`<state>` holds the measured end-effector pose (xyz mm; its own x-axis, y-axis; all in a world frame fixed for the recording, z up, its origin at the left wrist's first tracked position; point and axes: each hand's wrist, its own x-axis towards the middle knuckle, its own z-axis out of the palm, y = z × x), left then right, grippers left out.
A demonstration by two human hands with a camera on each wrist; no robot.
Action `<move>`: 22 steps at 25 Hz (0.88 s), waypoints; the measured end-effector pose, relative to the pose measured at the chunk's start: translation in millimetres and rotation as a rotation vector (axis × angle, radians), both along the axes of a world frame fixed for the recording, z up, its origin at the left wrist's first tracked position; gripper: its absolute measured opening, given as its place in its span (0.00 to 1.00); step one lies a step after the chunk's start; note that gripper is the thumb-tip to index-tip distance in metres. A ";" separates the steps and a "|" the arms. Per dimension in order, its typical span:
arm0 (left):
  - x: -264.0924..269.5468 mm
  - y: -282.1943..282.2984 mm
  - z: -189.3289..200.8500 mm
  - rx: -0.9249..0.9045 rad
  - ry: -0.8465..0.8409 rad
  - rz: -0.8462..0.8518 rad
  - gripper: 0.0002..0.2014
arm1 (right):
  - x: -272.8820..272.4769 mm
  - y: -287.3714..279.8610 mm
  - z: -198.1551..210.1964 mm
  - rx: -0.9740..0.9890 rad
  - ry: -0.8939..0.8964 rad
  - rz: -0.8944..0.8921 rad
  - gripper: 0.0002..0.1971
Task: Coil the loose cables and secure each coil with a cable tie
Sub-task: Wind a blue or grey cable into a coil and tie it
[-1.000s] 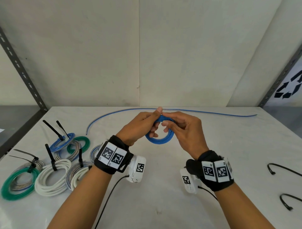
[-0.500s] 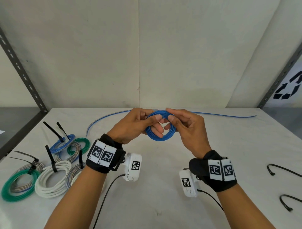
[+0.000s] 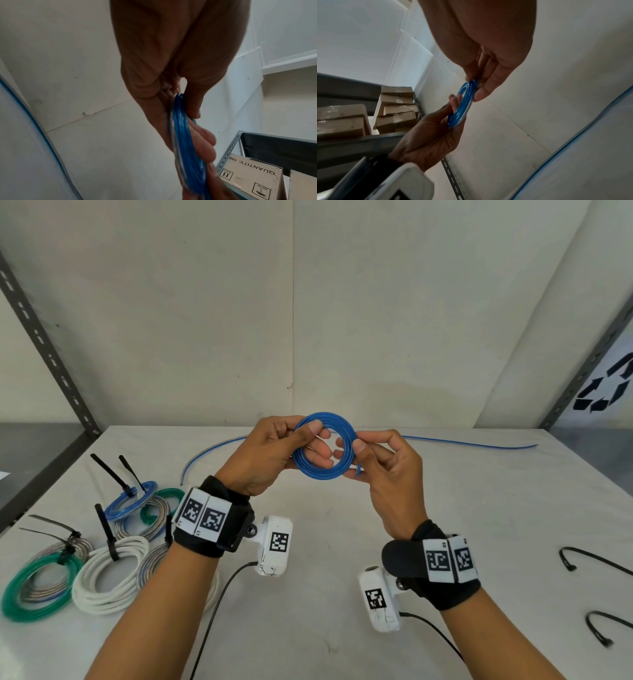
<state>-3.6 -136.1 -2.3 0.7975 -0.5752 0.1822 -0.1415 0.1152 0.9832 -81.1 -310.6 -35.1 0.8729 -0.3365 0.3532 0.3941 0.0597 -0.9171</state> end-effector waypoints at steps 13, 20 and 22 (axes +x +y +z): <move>-2.7 -8.6 -2.5 -0.087 0.064 0.025 0.13 | 0.7 15.4 -7.4 0.129 -0.065 -0.169 0.04; -1.0 -9.6 -4.4 -0.126 0.087 0.054 0.13 | 0.5 24.0 -8.6 0.148 -0.032 -0.153 0.10; -1.6 -10.2 -4.7 -0.126 0.107 0.043 0.15 | 1.9 20.5 -5.5 0.151 -0.044 -0.156 0.09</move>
<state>-5.2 -146.3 -7.0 0.8396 -0.5181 0.1635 -0.0446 0.2342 0.9712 -79.3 -290.1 -40.6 0.7910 -0.5181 0.3255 0.4491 0.1304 -0.8839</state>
